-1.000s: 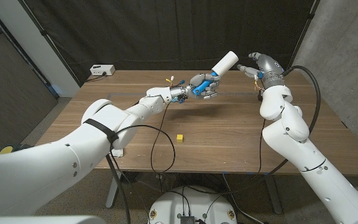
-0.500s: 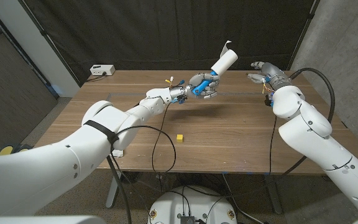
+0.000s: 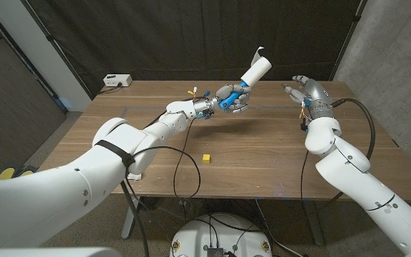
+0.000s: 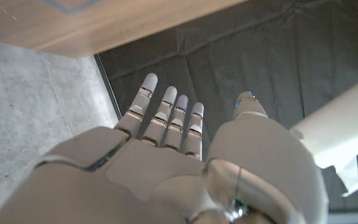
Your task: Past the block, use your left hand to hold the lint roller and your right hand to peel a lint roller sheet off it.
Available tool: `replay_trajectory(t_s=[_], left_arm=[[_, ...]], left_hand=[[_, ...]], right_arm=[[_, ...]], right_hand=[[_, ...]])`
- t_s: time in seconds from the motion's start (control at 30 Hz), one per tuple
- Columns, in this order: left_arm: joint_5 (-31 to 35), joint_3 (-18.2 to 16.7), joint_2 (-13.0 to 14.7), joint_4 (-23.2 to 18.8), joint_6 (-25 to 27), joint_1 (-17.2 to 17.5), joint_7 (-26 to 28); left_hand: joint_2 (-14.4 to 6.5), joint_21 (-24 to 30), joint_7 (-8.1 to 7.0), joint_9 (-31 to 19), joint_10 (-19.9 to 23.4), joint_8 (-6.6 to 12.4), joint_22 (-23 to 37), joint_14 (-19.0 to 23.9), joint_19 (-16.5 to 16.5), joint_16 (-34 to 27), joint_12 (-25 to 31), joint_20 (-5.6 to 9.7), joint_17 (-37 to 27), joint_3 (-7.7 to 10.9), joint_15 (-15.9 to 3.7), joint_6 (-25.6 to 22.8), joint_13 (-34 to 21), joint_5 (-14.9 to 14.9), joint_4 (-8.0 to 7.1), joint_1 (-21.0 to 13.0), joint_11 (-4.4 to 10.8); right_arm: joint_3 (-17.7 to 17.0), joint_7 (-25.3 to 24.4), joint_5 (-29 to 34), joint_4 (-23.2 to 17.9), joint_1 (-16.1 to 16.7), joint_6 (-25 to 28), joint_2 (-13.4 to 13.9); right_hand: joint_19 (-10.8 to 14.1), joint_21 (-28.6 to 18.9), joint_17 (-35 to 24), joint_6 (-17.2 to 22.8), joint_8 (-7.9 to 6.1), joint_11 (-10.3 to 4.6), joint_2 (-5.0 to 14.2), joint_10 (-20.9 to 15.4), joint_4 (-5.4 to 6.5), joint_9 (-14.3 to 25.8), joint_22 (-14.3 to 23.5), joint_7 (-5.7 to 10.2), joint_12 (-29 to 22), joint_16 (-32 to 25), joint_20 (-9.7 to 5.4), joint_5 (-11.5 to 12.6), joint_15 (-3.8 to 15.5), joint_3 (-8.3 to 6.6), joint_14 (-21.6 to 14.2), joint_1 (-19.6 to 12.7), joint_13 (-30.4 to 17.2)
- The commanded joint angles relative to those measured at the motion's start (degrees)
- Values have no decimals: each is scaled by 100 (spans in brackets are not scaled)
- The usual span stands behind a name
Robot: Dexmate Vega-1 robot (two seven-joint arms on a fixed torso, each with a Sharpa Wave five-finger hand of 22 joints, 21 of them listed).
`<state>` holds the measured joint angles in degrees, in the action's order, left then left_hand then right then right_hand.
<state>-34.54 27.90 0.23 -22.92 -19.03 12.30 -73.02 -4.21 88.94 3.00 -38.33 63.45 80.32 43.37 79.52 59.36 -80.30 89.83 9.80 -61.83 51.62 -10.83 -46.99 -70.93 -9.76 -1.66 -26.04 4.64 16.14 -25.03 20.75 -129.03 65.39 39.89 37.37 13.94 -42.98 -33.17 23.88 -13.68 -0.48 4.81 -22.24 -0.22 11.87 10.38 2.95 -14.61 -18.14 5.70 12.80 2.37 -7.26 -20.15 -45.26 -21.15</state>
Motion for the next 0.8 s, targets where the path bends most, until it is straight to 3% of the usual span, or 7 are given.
replay_trajectory(t_s=[0.03,0.1,0.27,0.5,0.67,0.8], left_arm=[[472,536,1109,-2735,262,876,1740],[466,623,1218,-2917,364,902,1887],[529,826,1587,-3602,795,967,2344],[680,1127,2010,-4347,1448,799,2670],[783,1343,2173,-4611,1809,586,2696],[771,1449,2184,-4596,1918,494,2663]], left_hand=[[-546,20,170,34,100,33,39,76,17,-42,28,146,-12,412,-53,-191,-10,-2,-417,367,62],[-543,-19,173,11,99,48,-28,77,43,-44,25,149,-9,409,-59,-175,-9,-2,-416,366,77],[-548,0,155,77,125,34,-12,97,54,-39,24,151,48,404,-45,-210,-9,-5,-406,358,91],[-549,-6,158,84,150,67,-41,110,88,-77,23,155,60,395,-34,-247,-9,-10,-379,338,78],[-548,11,169,95,166,75,1,93,91,-133,21,159,14,390,-59,-235,-10,-10,-361,318,93],[-549,-14,145,102,165,81,-34,87,95,-139,21,158,33,388,-50,-213,-10,-10,-355,305,101]], right_arm=[[306,-2474,400,902,-30,-1611,-639],[339,-2568,496,956,-53,-1622,-644],[724,-2488,1286,923,-208,-1008,-464],[1168,-2272,1958,980,-462,-361,-428],[1613,-2402,2767,1211,-681,180,-500],[1840,-2731,3223,1515,-817,377,-631]], right_hand=[[171,-50,10,167,-55,-13,33,-160,-46,11,21,14,-76,-63,-24,54,239,3,-189,-31,-36],[212,-57,3,24,30,-40,38,-43,-232,7,23,41,-30,-69,-39,93,257,-76,-197,-281,-49],[204,-39,19,-394,208,-298,22,367,-577,8,25,170,155,25,-46,193,320,-222,-29,-740,-46],[119,8,30,-589,243,-557,-41,525,-705,9,22,353,238,100,-117,261,391,-239,111,-894,-21],[118,14,23,-596,232,-584,-118,535,-698,9,22,380,246,104,-122,269,413,-178,137,-847,-12],[169,4,42,-579,213,-600,-170,515,-723,10,21,410,242,112,-102,302,445,-159,107,-870,-1]])
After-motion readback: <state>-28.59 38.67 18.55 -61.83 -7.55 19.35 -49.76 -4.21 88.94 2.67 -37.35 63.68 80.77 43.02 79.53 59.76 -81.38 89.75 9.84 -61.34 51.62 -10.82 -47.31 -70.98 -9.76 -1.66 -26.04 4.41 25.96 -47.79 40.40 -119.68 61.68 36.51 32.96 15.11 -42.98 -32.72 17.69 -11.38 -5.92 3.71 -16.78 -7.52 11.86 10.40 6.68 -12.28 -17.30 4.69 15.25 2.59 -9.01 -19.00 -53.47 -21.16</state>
